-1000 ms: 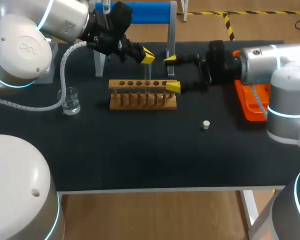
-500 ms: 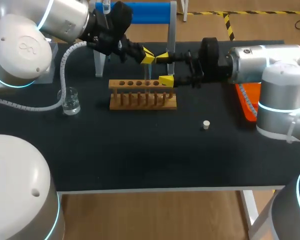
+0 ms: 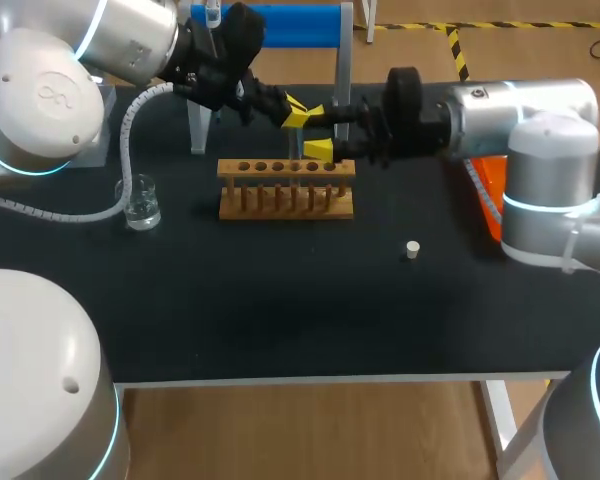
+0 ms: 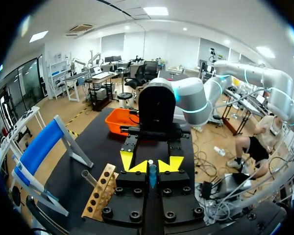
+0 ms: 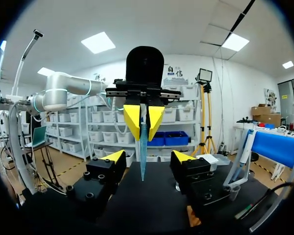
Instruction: Invert the test tube, pick up the pipette, mount the tip to pipette, aspirate from beaker and dispense into the tube, eject the tip, return the pipette, and cap with the stopper.
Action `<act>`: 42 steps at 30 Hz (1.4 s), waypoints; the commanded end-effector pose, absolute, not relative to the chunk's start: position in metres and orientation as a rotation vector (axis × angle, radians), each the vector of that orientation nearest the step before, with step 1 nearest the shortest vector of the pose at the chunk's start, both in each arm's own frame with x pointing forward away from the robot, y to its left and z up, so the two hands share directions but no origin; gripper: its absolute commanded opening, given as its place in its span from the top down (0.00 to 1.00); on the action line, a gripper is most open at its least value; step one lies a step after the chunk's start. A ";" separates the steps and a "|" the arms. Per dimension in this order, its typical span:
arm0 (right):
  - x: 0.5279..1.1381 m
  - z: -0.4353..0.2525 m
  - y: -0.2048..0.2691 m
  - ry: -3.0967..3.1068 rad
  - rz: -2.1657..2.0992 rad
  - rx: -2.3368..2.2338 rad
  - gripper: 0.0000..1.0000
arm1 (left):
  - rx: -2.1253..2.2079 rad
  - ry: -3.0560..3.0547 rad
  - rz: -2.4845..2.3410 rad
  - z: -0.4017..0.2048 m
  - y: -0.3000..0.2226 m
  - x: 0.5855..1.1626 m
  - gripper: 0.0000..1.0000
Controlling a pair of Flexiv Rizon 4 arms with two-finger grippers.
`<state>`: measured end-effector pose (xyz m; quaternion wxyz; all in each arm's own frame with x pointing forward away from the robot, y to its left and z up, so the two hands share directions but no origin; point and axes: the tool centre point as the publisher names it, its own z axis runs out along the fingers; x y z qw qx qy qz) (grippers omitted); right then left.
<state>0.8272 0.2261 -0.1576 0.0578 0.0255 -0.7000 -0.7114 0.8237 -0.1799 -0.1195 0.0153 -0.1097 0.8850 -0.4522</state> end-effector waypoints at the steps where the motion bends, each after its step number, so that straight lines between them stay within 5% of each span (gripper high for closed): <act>1: 0.832 -0.158 0.232 -2.124 -2.141 0.084 0.46 | -0.343 2.758 -1.401 -0.118 -0.180 0.824 1.00; 24: 0.828 -0.154 0.247 -2.146 -2.113 0.145 0.58 | -0.343 2.758 -1.401 -0.118 -0.180 0.824 1.00; 30: 0.827 -0.153 0.248 -2.142 -2.114 0.155 0.70 | -0.343 2.758 -1.401 -0.118 -0.180 0.824 1.00; 33: 0.827 -0.153 0.248 -2.139 -2.116 0.158 1.00 | -0.343 2.758 -1.401 -0.118 -0.180 0.824 1.00; 41: 0.825 -0.153 0.246 -2.133 -2.122 0.160 1.00 | -0.343 2.758 -1.401 -0.118 -0.180 0.824 1.00; 42: 0.825 -0.154 0.246 -2.133 -2.123 0.159 1.00 | -0.343 2.758 -1.401 -0.118 -0.180 0.824 0.92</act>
